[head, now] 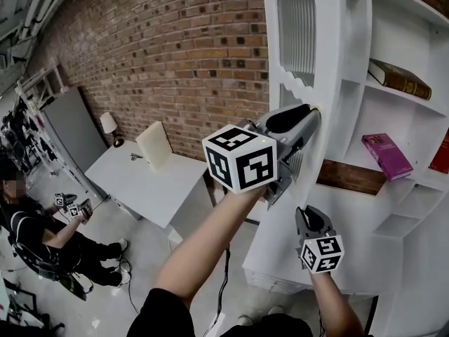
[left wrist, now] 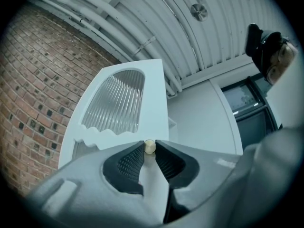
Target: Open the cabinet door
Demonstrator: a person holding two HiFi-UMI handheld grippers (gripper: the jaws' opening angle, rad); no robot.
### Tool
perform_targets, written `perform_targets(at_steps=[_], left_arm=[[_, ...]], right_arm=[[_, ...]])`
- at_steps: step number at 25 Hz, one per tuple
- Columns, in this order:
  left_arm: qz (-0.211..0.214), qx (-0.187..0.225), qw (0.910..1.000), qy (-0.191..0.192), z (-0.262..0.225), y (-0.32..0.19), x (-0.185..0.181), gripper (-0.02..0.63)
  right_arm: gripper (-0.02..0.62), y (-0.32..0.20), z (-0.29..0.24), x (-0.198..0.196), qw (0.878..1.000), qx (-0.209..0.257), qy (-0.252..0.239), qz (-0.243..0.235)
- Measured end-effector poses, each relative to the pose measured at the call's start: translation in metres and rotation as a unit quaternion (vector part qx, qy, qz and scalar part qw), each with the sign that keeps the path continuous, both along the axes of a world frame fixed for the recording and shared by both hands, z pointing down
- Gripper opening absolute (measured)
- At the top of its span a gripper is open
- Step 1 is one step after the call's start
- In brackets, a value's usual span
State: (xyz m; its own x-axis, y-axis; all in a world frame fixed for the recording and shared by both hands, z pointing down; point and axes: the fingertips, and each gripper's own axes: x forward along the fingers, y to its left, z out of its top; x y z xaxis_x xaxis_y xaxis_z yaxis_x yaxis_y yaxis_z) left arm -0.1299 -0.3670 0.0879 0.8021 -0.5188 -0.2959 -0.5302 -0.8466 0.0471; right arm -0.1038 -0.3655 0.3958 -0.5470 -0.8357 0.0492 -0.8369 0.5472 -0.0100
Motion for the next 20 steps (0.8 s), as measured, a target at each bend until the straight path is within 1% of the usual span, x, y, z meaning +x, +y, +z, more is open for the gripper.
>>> perform_targets(at_steps=[4, 8, 12, 16, 18, 20], left_arm=[[-0.004, 0.01, 0.9999, -0.003, -0.002, 0.0, -0.001, 0.081], [-0.004, 0.017, 0.9998, -0.008, -0.002, -0.001, -0.003, 0.081], [0.005, 0.02, 0.9997, -0.008, 0.001, 0.001, -0.001, 0.081], [0.007, 0.024, 0.9997, -0.002, 0.0, 0.005, -0.011, 0.081], [0.016, 0.021, 0.9996, 0.009, 0.001, 0.005, -0.013, 0.081], [0.025, 0.018, 0.9995, 0.01, 0.001, 0.005, -0.015, 0.081]], right_arm=[[0.066, -0.003, -0.004, -0.002, 1.0, -0.007, 0.004, -0.015], [0.066, -0.002, -0.002, -0.004, 1.0, -0.001, 0.002, -0.024], [0.066, -0.002, 0.001, -0.003, 1.0, -0.003, 0.003, -0.016], [0.065, 0.001, 0.001, -0.013, 1.0, -0.004, 0.006, -0.007], [0.066, 0.003, 0.002, -0.015, 1.0, -0.004, 0.004, 0.006], [0.064, 0.003, 0.001, -0.015, 1.0, -0.006, 0.003, 0.02]])
